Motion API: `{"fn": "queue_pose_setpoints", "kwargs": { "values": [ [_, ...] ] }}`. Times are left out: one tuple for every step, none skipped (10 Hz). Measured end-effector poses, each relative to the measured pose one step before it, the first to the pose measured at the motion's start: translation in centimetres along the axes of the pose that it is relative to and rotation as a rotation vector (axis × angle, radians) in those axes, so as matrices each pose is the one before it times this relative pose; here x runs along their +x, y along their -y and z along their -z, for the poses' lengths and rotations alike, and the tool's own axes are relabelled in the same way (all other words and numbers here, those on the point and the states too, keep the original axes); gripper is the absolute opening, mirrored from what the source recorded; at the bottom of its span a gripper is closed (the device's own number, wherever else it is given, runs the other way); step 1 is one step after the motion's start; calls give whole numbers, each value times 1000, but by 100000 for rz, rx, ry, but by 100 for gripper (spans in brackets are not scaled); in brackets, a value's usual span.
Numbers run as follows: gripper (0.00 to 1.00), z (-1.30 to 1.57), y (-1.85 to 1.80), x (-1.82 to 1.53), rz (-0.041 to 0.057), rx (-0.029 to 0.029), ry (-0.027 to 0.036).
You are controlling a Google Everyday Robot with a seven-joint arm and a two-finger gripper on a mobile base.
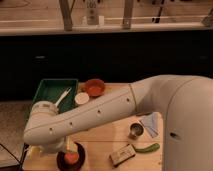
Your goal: Place apple in purple bowl
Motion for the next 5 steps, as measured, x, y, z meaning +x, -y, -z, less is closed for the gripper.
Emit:
{"fn": "queue_pose_setpoints", "kwargs": {
  "values": [
    [80, -1, -7, 6, -16, -8, -5],
    [80, 2, 3, 0, -4, 7, 2],
    [80, -2, -3, -1, 16, -7, -1],
    [80, 2, 1, -1, -3, 2, 2],
    [80, -3, -1, 0, 2, -3, 3]
  ]
}}
